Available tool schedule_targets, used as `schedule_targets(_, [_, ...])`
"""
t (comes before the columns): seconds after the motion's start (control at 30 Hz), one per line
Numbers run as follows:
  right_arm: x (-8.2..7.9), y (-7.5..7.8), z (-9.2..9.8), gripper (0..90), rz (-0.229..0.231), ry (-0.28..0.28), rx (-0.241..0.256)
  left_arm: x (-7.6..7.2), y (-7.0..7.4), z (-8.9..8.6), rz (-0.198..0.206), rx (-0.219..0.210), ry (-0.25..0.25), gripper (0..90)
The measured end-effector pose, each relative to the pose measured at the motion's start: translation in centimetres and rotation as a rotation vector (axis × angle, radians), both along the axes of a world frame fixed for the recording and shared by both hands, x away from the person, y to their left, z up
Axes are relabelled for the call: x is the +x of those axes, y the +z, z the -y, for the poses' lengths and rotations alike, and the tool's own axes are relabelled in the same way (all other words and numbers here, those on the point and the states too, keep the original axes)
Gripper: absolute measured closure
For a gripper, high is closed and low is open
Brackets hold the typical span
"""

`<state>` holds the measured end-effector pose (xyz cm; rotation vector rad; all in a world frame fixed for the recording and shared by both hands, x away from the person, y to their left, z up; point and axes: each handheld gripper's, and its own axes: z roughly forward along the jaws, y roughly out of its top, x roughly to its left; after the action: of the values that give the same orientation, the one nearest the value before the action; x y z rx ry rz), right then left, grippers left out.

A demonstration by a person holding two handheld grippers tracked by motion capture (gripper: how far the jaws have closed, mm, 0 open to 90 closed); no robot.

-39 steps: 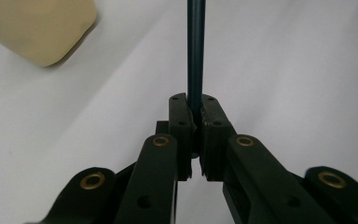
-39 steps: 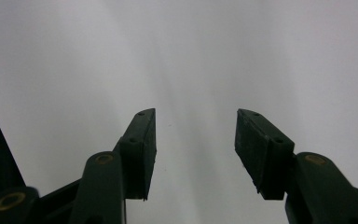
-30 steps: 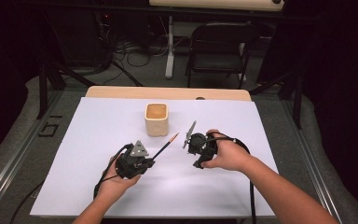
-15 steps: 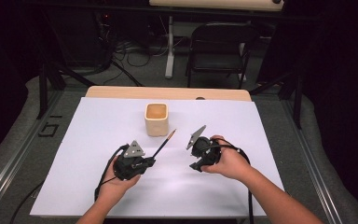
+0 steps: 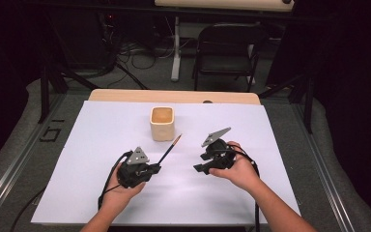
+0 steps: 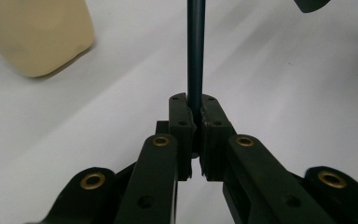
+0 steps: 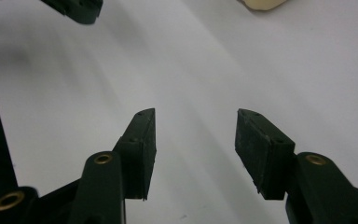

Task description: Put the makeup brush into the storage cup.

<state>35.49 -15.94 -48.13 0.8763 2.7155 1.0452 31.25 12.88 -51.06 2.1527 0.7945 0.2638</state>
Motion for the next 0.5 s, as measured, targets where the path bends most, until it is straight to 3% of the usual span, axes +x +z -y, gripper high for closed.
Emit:
schedule_targets(0.1, [0.1,0.0,0.5,50.1,-0.014,-0.027,0.036,0.0,0.0,0.0,0.001,-0.001,0.002,85.6])
schedule_targets(0.23, [0.2,-0.3,1.1,52.0,-0.012,-0.085,0.144,0.0,-0.1,0.0,0.000,-0.003,0.004,85.6])
schedule_targets(0.27, [0.3,-0.2,1.3,52.2,-0.013,-0.098,0.147,0.0,-0.1,0.0,0.000,-0.006,0.005,85.6])
schedule_targets(0.37, [0.4,-0.4,1.7,52.2,-0.009,-0.154,0.242,0.0,-0.1,-0.1,0.002,-0.012,0.009,85.6])
schedule_targets(0.5, [0.5,-0.7,1.9,52.6,0.001,-0.196,0.310,0.0,-0.2,-0.1,0.000,-0.029,0.016,85.6])
